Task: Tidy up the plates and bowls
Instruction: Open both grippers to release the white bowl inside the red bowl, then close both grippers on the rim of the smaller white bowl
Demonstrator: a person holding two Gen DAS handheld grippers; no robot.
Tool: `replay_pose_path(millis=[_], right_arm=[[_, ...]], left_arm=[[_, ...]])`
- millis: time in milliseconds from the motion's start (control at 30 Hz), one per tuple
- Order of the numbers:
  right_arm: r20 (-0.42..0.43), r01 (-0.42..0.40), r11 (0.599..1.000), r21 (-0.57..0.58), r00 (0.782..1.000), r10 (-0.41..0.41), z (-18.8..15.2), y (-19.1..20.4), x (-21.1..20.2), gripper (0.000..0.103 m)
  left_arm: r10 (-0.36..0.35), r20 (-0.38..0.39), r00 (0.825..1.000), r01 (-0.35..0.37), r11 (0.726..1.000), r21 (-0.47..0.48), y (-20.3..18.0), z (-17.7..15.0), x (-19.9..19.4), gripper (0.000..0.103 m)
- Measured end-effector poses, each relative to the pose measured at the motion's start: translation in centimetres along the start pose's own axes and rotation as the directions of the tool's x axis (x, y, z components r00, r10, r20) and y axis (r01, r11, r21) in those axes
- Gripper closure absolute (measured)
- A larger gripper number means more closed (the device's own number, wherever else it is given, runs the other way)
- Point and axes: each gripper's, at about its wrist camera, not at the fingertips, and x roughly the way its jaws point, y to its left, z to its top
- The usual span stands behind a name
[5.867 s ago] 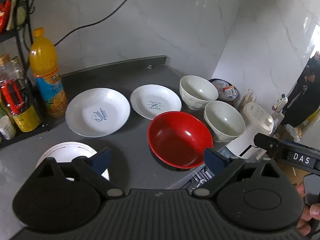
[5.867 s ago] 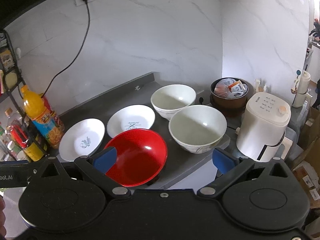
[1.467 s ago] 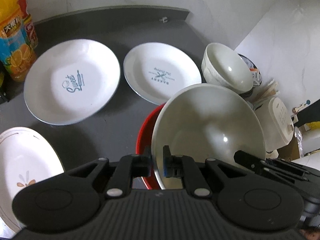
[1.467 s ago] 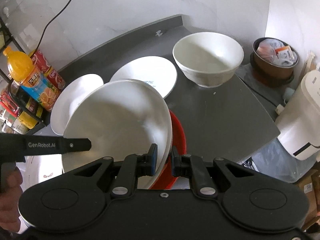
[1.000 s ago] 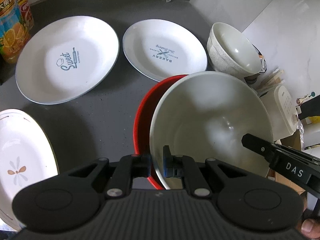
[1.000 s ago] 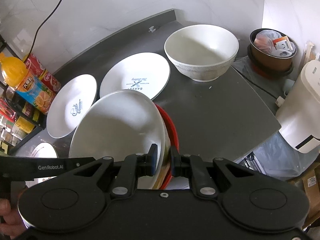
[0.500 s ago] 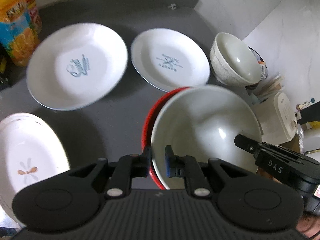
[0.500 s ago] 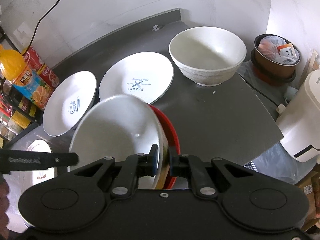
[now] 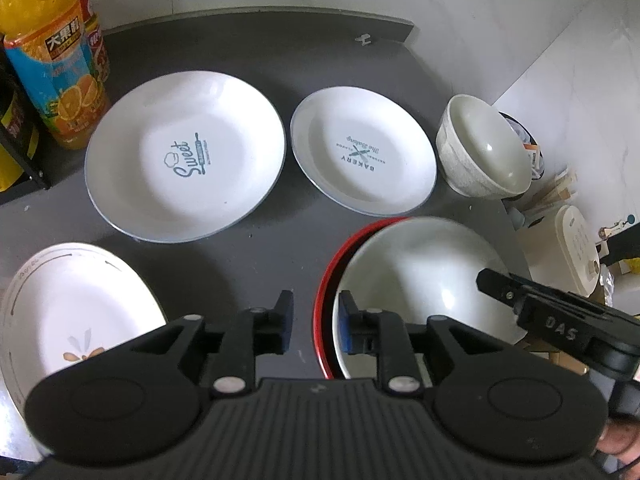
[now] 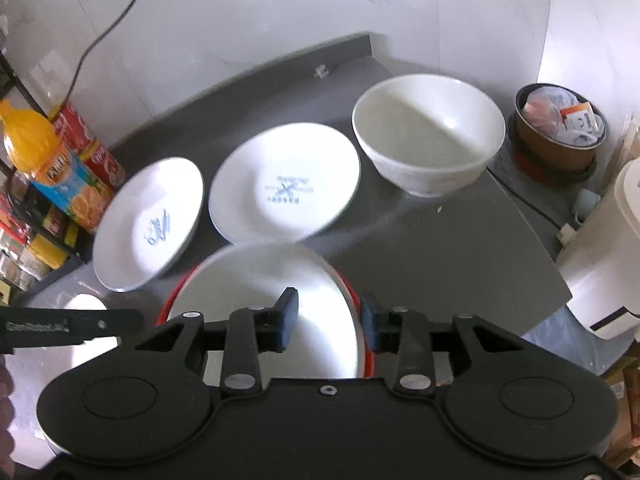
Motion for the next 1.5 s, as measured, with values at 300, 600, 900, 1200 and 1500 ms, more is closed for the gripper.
replay_pose_path(millis=[300, 600, 900, 1200, 1500], right_arm=[[0.058, -0.014, 0.998, 0.063, 0.998, 0.01, 0.5, -2.3, -1.5, 0.068], [0.118, -0.007, 0.993, 0.119, 0.993, -0.007, 1.5, -5.6, -2.3, 0.054], [0.142, -0.006, 0.989, 0.148, 0.99, -0.015, 3.6, -9.0, -1.3, 0.052], [0.141, -0.015, 0.988, 0.156, 0.99, -0.007, 6.1, -11.9, 0.9, 0.052], [0.117, -0.042, 0.985, 0.167, 0.993, 0.023, 8.0, -14.0, 3.5, 0.053]], left_arm=[[-0.008, 0.03, 1.0, 0.007, 0.999, 0.042, -2.3, 1.5, 0.2, 0.066], [-0.008, 0.09, 0.996, 0.001, 0.997, 0.083, -5.8, 3.3, 1.2, 0.045], [-0.004, 0.119, 0.993, -0.005, 0.998, 0.069, -8.9, 5.9, 3.2, 0.039], [0.004, 0.136, 0.991, -0.012, 0.998, 0.056, -11.6, 8.5, 6.0, 0.039], [0.012, 0.153, 0.988, -0.017, 0.999, 0.035, -13.7, 10.8, 8.6, 0.043]])
